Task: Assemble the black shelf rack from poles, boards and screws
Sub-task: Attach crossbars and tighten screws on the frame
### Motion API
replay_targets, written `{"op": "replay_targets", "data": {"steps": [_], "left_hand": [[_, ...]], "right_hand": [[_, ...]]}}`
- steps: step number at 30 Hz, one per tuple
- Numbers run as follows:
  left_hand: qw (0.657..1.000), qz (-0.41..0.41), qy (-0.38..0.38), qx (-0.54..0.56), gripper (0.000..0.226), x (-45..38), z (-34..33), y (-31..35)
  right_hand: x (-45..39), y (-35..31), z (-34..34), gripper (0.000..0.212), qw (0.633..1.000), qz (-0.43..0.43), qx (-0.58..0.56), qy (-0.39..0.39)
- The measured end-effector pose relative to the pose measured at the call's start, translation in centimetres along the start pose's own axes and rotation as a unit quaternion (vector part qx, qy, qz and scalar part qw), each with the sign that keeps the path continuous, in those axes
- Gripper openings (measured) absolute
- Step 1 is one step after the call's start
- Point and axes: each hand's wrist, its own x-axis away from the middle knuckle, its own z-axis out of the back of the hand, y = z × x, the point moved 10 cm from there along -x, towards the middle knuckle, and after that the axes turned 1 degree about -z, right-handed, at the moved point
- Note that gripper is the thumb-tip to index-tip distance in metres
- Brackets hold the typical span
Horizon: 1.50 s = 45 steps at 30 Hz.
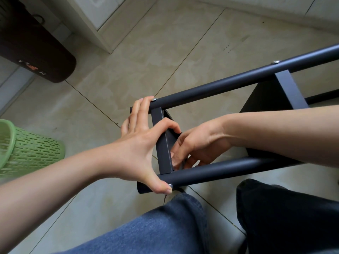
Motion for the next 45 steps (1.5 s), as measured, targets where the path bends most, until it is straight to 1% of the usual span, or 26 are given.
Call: {"op": "replay_targets", "data": {"steps": [6, 10, 12, 14, 17, 33, 38, 42, 45], "left_hand": [[1.000, 0.005, -0.005, -0.006, 0.104, -0.1, 0.0, 0.1], [1.000, -0.002, 0.000, -0.007, 0.105, -0.1, 0.0, 0.1], [1.000, -0.005, 0.004, -0.005, 0.105, -0.1, 0.1, 0.1], [1.000, -0.006, 0.003, -0.004, 0.105, -0.1, 0.1, 0.1], [1.000, -0.005, -0.001, -0.002, 0.105, -0.2, 0.1, 0.1], [1.000, -0.001, -0.003, -0.005, 0.105, -0.2, -0.1, 0.0], [1.000, -0.002, -0.005, -0.004, 0.104, -0.2, 0.0, 0.0], [1.000, -0.004, -0.004, 0.004, 0.104, -0.3, 0.1, -0.2], [1.000, -0.004, -0.004, 0.001, 0.106, -0.3, 0.1, -0.2]], "right_hand": [[-0.4, 0.2, 0.3, 0.018, 1.000, -0.001, 0.005, 0.027], [-0.6, 0.1, 0.7, 0.020, 0.998, 0.015, 0.017, 0.057], [-0.4, 0.0, 0.6, 0.017, 0.999, 0.014, 0.013, 0.044], [0.0, -0.1, 0.2, 0.012, 1.000, 0.006, 0.008, 0.014], [0.2, -0.2, 0.1, 0.012, 1.000, 0.005, 0.015, -0.001], [0.1, -0.2, 0.1, 0.017, 0.999, 0.006, 0.032, 0.034], [0.0, -0.5, 0.6, 0.018, 0.998, 0.027, 0.036, 0.051], [0.2, -0.8, 0.6, 0.023, 0.998, 0.036, 0.016, 0.041], [0.7, -1.0, 0.5, 0.019, 0.999, 0.042, 0.001, 0.033]]}}
